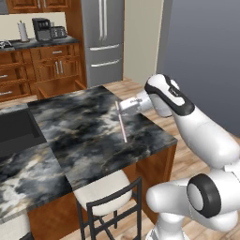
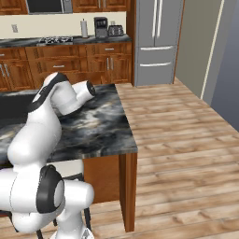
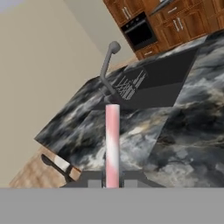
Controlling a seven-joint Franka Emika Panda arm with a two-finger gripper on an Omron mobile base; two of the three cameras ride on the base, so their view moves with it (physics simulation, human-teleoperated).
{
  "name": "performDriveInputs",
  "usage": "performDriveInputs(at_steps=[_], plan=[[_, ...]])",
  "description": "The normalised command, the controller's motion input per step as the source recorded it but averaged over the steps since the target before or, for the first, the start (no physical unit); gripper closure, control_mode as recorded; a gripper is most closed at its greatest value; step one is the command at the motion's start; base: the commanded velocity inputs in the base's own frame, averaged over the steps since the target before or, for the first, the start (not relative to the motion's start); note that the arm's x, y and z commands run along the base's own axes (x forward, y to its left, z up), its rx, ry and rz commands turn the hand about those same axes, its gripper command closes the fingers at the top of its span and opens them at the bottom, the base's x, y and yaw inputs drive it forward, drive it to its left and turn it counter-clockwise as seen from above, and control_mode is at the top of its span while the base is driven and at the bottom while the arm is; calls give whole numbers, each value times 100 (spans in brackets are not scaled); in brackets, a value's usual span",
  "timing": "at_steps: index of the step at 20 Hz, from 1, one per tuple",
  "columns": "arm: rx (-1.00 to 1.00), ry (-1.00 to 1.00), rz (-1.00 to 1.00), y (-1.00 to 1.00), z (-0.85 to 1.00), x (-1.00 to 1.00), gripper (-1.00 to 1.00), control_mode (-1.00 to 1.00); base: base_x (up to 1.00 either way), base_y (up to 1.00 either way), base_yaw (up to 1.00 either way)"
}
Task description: Take a straw from the drawer in front and place it inside the glass cup on the dining counter.
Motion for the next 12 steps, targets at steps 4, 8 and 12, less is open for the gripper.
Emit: performDriveInputs(at_steps=[4, 8, 12], plan=[[5, 0, 3, 16, 0, 15, 100, -100, 0, 0, 0], [2, -5, 3, 8, 0, 11, 100, -100, 0, 0, 0], [1, -9, 5, 0, 0, 5, 100, -100, 0, 0, 0]])
